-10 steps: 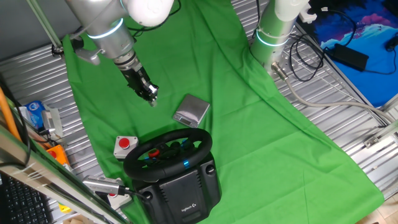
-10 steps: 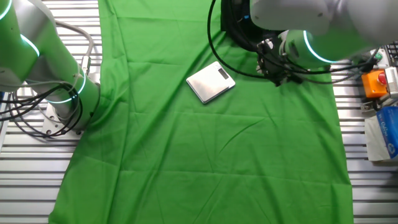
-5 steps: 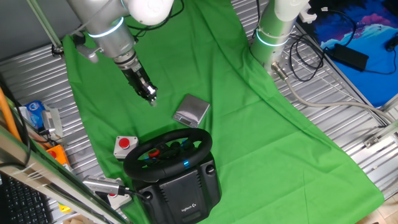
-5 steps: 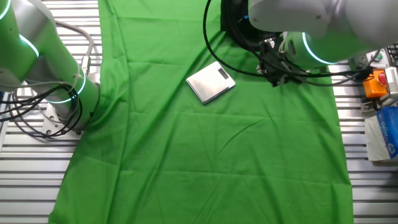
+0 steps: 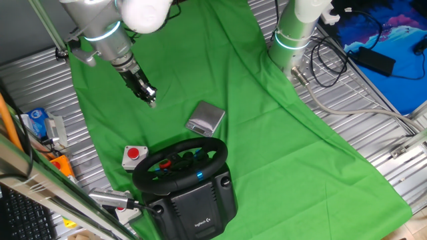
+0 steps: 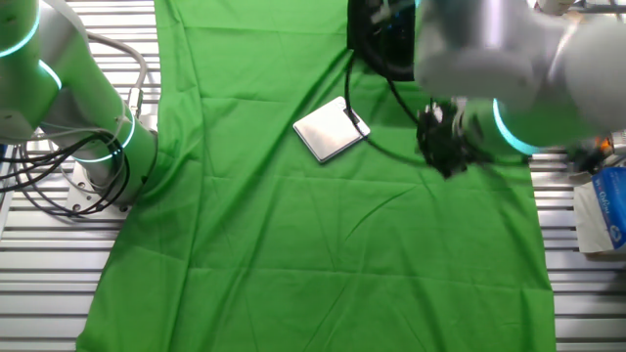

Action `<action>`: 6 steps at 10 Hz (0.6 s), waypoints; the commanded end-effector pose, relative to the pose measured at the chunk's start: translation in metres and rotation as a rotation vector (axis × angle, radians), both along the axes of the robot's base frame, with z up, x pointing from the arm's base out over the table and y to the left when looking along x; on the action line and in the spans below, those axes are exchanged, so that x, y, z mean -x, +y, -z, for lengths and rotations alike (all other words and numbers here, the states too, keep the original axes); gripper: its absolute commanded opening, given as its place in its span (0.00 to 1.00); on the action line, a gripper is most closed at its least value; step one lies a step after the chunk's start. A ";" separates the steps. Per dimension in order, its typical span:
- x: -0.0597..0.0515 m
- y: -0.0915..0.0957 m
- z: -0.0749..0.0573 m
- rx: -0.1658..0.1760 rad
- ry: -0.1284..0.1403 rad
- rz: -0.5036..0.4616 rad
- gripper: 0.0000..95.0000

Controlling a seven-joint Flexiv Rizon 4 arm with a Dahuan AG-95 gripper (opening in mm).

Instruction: Rotate the steering wheel 90 degrees counterclockwise

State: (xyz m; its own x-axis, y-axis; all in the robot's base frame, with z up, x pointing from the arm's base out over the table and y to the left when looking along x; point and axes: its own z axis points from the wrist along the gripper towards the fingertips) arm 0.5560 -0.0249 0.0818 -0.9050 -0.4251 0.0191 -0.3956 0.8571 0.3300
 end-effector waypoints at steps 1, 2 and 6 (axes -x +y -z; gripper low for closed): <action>-0.003 -0.016 0.012 0.009 -0.008 -0.032 0.00; -0.003 -0.018 0.014 0.047 -0.008 -0.054 0.00; -0.002 -0.017 0.015 0.103 0.005 0.018 0.00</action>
